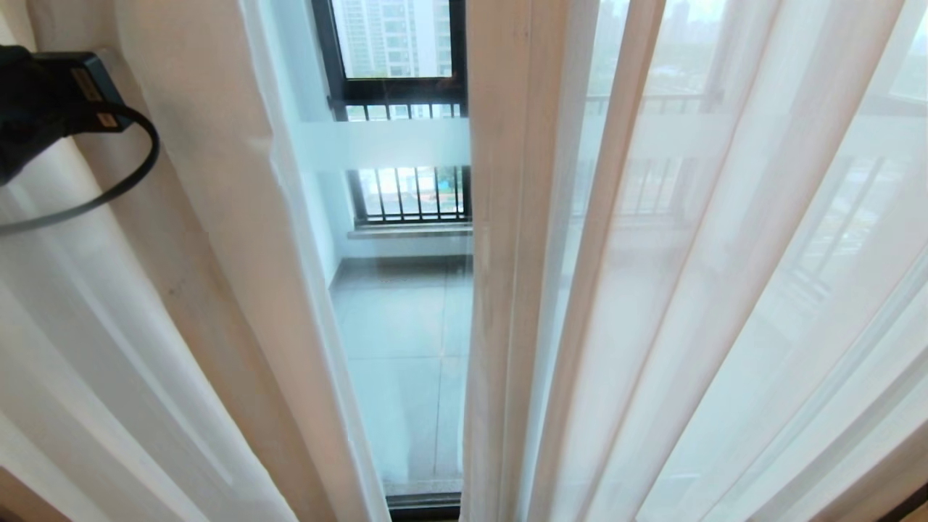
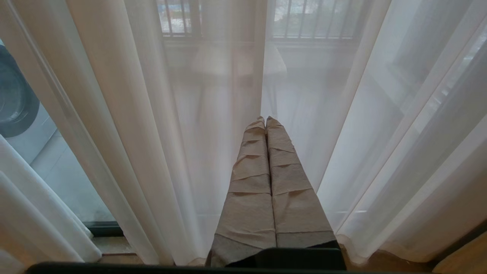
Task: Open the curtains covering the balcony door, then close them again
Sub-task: Pull the inner curtains open on both sides
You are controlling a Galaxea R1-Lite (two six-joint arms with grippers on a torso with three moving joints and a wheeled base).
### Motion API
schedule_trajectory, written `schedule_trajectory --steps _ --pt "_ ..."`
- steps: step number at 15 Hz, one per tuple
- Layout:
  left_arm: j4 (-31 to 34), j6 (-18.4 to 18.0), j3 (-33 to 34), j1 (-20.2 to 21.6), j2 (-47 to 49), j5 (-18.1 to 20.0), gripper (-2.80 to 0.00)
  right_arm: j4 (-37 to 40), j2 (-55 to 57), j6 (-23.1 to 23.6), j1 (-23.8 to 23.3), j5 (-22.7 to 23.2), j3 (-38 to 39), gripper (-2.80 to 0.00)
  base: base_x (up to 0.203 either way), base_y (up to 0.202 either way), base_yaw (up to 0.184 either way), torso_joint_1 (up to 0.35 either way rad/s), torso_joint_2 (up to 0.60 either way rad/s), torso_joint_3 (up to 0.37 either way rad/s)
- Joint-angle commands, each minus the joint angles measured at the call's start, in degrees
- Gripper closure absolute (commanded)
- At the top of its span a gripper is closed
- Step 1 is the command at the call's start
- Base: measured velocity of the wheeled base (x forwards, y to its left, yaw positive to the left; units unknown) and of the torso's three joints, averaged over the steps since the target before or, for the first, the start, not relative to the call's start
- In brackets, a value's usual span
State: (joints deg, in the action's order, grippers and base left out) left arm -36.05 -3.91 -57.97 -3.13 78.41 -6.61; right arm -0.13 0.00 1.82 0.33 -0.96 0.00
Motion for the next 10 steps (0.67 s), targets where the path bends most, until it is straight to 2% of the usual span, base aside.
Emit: schedule_trajectory --steps 1,3,6,10 --pt "-0.3 0.0 0.2 -0.1 -1.0 -0.3 0.0 0.0 0.0 0.0 0.0 0.0 0.0 0.0 0.0 0.0 0.0 0.0 0.0 0.0" --pt "0.6 -0.1 0.9 -0.1 -2.9 -0.5 0.0 0.0 0.1 0.0 0.0 0.0 0.0 0.0 0.0 0.0 0.0 0.0 0.0 0.0" --pt "6.6 -0.1 1.8 0.0 -6.9 -0.6 0.0 0.0 0.0 0.0 0.0 0.0 0.0 0.0 0.0 0.0 0.0 0.0 0.0 0.0" --pt "6.9 -0.1 1.8 -0.1 -7.6 -0.5 0.0 0.0 0.1 0.0 0.0 0.0 0.0 0.0 0.0 0.0 0.0 0.0 0.0 0.0"
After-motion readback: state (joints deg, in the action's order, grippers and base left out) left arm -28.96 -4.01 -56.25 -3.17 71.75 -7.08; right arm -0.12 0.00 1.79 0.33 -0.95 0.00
